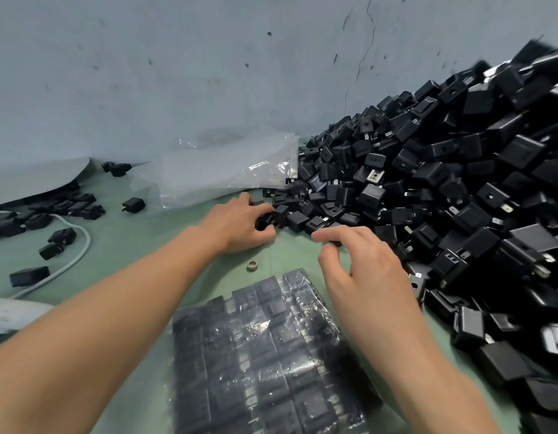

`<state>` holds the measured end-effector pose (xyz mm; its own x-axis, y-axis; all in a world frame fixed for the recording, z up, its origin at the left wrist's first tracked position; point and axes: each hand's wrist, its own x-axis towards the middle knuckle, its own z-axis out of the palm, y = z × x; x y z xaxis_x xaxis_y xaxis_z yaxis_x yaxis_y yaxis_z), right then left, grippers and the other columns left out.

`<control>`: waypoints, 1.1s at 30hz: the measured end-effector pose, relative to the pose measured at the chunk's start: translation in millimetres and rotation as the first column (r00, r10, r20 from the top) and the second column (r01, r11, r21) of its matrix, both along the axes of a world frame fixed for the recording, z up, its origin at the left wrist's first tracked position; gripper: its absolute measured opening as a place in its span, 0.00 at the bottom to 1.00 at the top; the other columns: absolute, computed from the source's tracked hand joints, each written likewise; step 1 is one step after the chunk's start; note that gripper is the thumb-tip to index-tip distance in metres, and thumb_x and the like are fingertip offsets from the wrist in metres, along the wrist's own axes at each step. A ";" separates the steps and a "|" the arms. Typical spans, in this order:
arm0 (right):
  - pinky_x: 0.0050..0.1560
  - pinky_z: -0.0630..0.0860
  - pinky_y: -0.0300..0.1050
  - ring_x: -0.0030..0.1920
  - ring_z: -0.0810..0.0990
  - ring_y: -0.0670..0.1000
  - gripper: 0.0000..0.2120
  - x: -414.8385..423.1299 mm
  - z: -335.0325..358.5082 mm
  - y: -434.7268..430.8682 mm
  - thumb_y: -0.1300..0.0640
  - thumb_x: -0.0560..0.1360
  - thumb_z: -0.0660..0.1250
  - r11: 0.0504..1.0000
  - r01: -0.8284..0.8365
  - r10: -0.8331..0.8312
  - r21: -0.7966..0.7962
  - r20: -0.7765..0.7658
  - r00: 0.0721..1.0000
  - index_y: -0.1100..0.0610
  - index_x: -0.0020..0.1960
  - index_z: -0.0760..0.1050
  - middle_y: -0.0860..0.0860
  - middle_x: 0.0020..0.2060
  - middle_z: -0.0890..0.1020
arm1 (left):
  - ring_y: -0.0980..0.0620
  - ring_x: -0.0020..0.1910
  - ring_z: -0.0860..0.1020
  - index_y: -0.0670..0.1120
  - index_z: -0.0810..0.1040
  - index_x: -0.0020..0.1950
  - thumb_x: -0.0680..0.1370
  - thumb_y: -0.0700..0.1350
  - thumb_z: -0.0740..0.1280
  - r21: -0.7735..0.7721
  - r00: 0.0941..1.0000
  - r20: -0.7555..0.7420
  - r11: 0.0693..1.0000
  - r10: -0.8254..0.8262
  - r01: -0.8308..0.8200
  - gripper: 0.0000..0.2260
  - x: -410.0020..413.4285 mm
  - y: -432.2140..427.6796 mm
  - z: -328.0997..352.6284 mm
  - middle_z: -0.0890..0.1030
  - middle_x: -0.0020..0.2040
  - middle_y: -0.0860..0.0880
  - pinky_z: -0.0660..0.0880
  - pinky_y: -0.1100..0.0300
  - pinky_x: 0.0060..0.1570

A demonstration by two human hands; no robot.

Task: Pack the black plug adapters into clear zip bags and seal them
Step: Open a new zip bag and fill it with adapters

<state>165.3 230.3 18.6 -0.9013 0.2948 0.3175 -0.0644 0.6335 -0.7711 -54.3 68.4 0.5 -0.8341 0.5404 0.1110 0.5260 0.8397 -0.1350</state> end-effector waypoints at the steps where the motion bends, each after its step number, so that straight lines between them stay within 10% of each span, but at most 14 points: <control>1: 0.66 0.67 0.51 0.60 0.72 0.43 0.14 0.1 0.7 -1.5 0.49 0.79 0.55 1.000 -0.004 0.004 0.000 0.002 1.000 0.41 0.58 0.77 0.36 0.57 0.76 | 0.45 0.57 0.75 0.63 0.66 0.73 0.76 0.66 0.56 -0.013 1.000 0.020 1.000 0.019 -0.018 0.25 1.3 1.6 1.9 0.72 0.62 0.45 0.70 0.54 0.46; 9: 0.62 0.68 0.48 0.59 0.71 0.43 0.13 6.9 8.8 -14.9 0.51 0.81 0.56 0.998 -0.054 0.055 0.020 -0.033 0.998 0.42 0.60 0.76 0.38 0.58 0.75 | 0.50 0.47 0.78 0.61 0.76 0.58 0.72 0.63 0.61 0.240 0.964 0.245 0.957 0.104 -0.164 0.16 29.3 -19.0 20.2 0.79 0.52 0.52 0.76 0.54 0.48; 14: 0.52 0.70 0.31 0.58 0.75 0.37 0.12 16.6 20.9 -35.9 0.53 0.81 0.60 0.946 -0.124 0.110 -0.299 -0.062 0.992 0.40 0.58 0.78 0.36 0.55 0.79 | 0.48 0.38 0.75 0.51 0.77 0.44 0.76 0.53 0.64 0.839 0.894 0.447 0.363 -0.032 -0.406 0.08 86.5 -39.8 73.0 0.76 0.39 0.47 0.74 0.57 0.32; 16: 0.54 0.77 0.36 0.56 0.80 0.40 0.10 21.1 30.3 -52.3 0.52 0.81 0.62 0.716 -0.150 0.177 -0.681 -0.031 0.984 0.40 0.56 0.80 0.39 0.53 0.83 | 0.51 0.37 0.76 0.54 0.78 0.44 0.74 0.56 0.63 0.920 0.934 0.342 0.240 -0.103 -0.310 0.08 127.3 -40.4 97.7 0.76 0.39 0.49 0.76 0.57 0.29; 19: 0.60 0.79 0.58 0.56 0.83 0.52 0.14 29.7 40.7 -76.4 0.45 0.80 0.61 0.159 -0.077 0.431 -0.984 -0.001 0.902 0.48 0.58 0.81 0.50 0.55 0.85 | 0.59 0.36 0.77 0.62 0.78 0.52 0.72 0.60 0.62 0.924 0.985 0.129 0.375 -0.116 -0.077 0.11 196.7 -36.3 101.7 0.78 0.40 0.58 0.76 0.61 0.35; 23: 0.47 0.80 0.46 0.47 0.84 0.51 0.14 47.1 42.7 -98.4 0.43 0.72 0.65 -0.298 -0.079 0.564 -0.951 -0.242 0.790 0.50 0.48 0.84 0.51 0.46 0.83 | 0.59 0.55 0.76 0.67 0.70 0.62 0.71 0.63 0.59 0.740 0.991 -0.056 0.672 0.121 -0.040 0.19 255.8 -29.2 75.4 0.71 0.61 0.60 0.78 0.54 0.52; 28: 0.63 0.74 0.46 0.53 0.83 0.52 0.15 51.3 39.7 -111.8 0.44 0.77 0.64 -0.366 -0.010 0.485 -0.930 -0.200 0.851 0.52 0.50 0.84 0.52 0.50 0.83 | 0.56 0.62 0.71 0.65 0.68 0.66 0.75 0.62 0.58 0.774 0.994 -0.054 0.633 0.093 -0.017 0.19 271.3 -39.3 55.2 0.69 0.67 0.57 0.72 0.54 0.63; 33: 0.46 0.80 0.43 0.43 0.84 0.52 0.15 49.1 40.2 -121.2 0.45 0.74 0.66 -0.341 -0.015 0.501 -0.940 -0.195 0.843 0.54 0.41 0.85 0.51 0.42 0.83 | 0.59 0.74 0.59 0.72 0.64 0.68 0.78 0.67 0.56 0.817 1.000 0.021 0.577 0.007 -0.021 0.18 278.8 -51.2 44.4 0.58 0.77 0.58 0.64 0.54 0.71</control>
